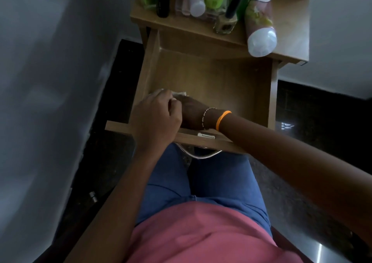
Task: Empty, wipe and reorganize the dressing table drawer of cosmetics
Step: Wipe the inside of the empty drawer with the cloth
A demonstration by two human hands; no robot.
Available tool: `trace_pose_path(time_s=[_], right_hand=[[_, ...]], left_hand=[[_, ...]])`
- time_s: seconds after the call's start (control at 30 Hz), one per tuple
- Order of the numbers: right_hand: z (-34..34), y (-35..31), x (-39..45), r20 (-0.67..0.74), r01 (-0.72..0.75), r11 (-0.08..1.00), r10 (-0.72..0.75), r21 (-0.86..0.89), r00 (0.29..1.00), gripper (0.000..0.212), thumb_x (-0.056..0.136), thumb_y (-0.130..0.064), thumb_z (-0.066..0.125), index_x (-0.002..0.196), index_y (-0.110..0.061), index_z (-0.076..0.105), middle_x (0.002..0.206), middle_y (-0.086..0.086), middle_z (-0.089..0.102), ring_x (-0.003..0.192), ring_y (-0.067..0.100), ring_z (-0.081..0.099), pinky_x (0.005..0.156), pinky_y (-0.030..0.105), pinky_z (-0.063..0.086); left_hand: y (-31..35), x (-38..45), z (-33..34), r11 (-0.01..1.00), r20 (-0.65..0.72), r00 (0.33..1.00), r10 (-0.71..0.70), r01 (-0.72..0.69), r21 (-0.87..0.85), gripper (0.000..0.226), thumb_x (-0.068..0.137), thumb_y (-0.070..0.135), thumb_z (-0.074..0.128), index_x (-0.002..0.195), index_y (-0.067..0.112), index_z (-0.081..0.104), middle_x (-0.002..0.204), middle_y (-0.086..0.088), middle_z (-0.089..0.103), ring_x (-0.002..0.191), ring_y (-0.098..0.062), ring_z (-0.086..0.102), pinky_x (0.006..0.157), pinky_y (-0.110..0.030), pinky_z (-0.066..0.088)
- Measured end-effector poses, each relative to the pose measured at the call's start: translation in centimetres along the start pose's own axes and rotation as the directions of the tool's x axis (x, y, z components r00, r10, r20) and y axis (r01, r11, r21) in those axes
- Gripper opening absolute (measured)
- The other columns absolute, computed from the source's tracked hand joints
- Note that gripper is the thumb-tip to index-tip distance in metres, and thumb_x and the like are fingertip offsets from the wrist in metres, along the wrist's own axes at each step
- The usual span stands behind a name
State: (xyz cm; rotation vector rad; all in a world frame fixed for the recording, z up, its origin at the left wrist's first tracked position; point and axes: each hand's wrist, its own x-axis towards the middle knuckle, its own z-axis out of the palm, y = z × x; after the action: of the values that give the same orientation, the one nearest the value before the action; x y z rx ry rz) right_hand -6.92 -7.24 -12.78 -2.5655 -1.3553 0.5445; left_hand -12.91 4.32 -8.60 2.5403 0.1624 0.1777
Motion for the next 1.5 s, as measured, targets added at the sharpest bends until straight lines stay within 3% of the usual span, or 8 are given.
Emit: trace_pose_path(time_s=[0.23,0.43,0.73,0.9,0.97,1.2,1.33,1.5], right_hand=[[-1.2,3.2,-4.9,0.237,-0.232,0.968,0.204,0.092,0.95,0.038,0.088,-0.014,0.054,0.125,-0.021,0.052,0.128,0.005,0.05,0.112,0.024,0.046,0.104,0.038,0.037],[-5.7,6.2,-9.1,0.556,-0.508,0.861,0.42,0.004,0.717,0.059,0.083,0.002,0.06,0.136,-0.017,0.042,0.128,0.003,0.044,0.125,0.025,0.044,0.089,0.027,0.042],[-3.3,9.0,-6.0,-0.35,-0.678,0.692,0.589,-0.248,0.729,0.036,0.092,-0.028,0.038,0.104,-0.006,0.064,0.105,0.021,0.064,0.104,0.039,0.058,0.087,0.051,0.045],[-2.7,6.9,-6.9,-0.214,-0.783,0.413,0.806,-0.465,0.552,0.034,0.074,-0.028,0.069,0.105,-0.014,0.067,0.097,0.015,0.069,0.1,0.028,0.06,0.081,0.032,0.049],[-1.9,5.7,-7.3,0.039,-0.626,0.555,0.765,-0.548,0.643,0.044,0.089,-0.026,0.053,0.13,-0.011,0.048,0.129,0.014,0.054,0.124,0.032,0.044,0.097,0.039,0.041],[-2.6,3.2,-9.0,0.512,-0.772,0.63,0.692,-0.084,0.509,0.029,0.089,-0.03,0.047,0.091,-0.01,0.069,0.082,0.006,0.065,0.07,0.023,0.061,0.08,0.036,0.054],[-4.2,2.1,-8.3,0.476,-0.737,0.639,0.589,0.221,0.653,0.024,0.089,-0.026,0.048,0.087,-0.009,0.065,0.08,0.006,0.06,0.074,0.023,0.055,0.065,0.027,0.041],[-4.4,0.7,-8.5,0.127,-0.053,-0.184,0.421,0.982,0.898,0.027,0.078,-0.008,0.049,0.102,-0.004,0.061,0.088,0.013,0.068,0.077,0.022,0.066,0.069,0.027,0.054]], left_hand=[[0.0,0.0,0.3,0.993,0.075,0.996,0.049,-0.057,0.099,0.024,0.087,0.027,0.041,0.066,0.019,0.048,0.064,0.002,0.05,0.054,-0.017,0.045,0.049,-0.025,0.029],[0.2,-0.1,0.6,0.98,0.12,0.99,0.077,-0.098,0.175,0.031,0.091,0.026,0.043,0.062,0.02,0.039,0.054,0.008,0.034,0.047,-0.006,0.03,0.047,-0.023,0.017],[0.0,0.3,0.8,0.982,0.147,0.988,0.048,-0.074,0.174,0.032,0.093,0.028,0.04,0.064,0.016,0.046,0.062,0.002,0.046,0.058,-0.02,0.046,0.056,-0.029,0.031],[-0.1,0.4,0.8,0.985,0.153,0.988,0.033,-0.058,0.163,0.034,0.093,0.03,0.041,0.061,0.017,0.045,0.06,0.001,0.046,0.057,-0.022,0.046,0.055,-0.029,0.031],[-0.2,0.4,0.8,0.986,0.156,0.987,0.028,-0.053,0.156,0.035,0.093,0.031,0.041,0.06,0.017,0.043,0.06,0.0,0.047,0.057,-0.023,0.047,0.055,-0.03,0.033],[-0.1,0.2,0.8,0.988,0.152,0.988,0.025,-0.047,0.147,0.035,0.092,0.031,0.041,0.061,0.015,0.043,0.06,-0.002,0.048,0.06,-0.028,0.051,0.058,-0.033,0.041],[-0.2,0.0,0.8,0.986,0.146,0.989,0.032,-0.055,0.157,0.036,0.092,0.032,0.042,0.062,0.013,0.045,0.059,-0.001,0.047,0.059,-0.026,0.049,0.057,-0.031,0.037],[0.8,0.3,0.0,0.994,0.116,0.992,-0.046,0.057,-0.098,0.03,0.094,0.03,0.044,0.073,0.011,0.055,0.062,0.004,0.048,0.061,-0.017,0.048,0.058,-0.029,0.032]])
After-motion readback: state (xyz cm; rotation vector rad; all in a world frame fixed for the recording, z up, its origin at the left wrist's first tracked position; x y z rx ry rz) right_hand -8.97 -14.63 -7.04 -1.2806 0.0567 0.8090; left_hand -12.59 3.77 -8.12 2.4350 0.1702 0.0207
